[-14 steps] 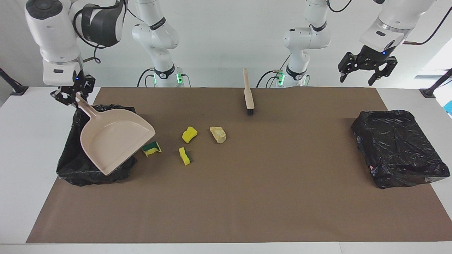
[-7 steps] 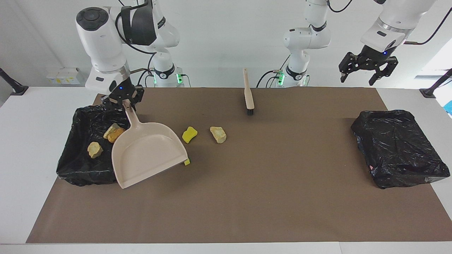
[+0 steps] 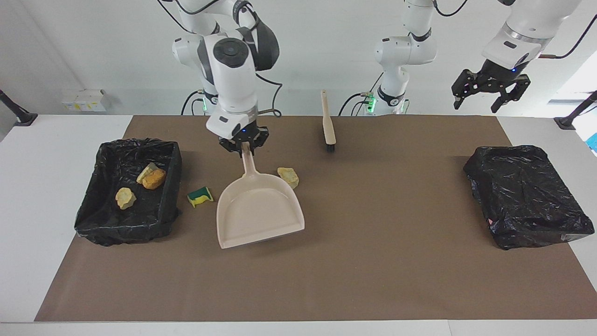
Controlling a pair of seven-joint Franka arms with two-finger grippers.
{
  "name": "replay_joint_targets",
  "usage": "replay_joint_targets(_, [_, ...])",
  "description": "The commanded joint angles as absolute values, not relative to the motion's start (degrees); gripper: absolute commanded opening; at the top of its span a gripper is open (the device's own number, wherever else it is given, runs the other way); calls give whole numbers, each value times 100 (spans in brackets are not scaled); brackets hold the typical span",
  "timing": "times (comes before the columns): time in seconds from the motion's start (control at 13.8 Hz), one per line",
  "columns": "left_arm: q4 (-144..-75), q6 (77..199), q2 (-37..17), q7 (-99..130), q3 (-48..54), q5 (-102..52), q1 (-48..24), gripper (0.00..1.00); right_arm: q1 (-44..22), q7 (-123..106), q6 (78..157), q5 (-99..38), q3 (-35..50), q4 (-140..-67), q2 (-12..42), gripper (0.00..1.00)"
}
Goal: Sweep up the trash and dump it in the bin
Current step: 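Bring the emptied dustpan back to the table center with the right gripper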
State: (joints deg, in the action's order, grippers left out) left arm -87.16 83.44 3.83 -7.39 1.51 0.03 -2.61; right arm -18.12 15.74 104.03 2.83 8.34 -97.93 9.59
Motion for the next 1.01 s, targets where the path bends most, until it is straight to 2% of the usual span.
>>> replay_joint_targets(0.0, [-8613,8244,369,-782,176,105,-220,100,-2274,2422,10512,202,791,-9047,1728,0])
replay_joint_targets(0.36, [-8613,8235,369,-782,184,105,-237,100,-3180,3953,11029,237,774,-8017,3074,0])
replay_joint_targets(0.72, [-8613,8183,378,-765,176,105,-237,100,-3664,4430,11232,299,721,-7199,3963,0])
replay_joint_targets(0.79, [-8613,8165,378,-773,176,105,-229,100,-3682,4430,11215,316,703,-7207,3955,81])
replay_joint_targets(0.87, [-8613,8130,378,-765,176,105,-229,100,-3700,4430,11180,395,703,-7207,3938,100])
replay_joint_targets(0.94, [-8613,8060,378,-765,176,105,-229,100,-3683,4430,11145,422,703,-7207,3903,100])
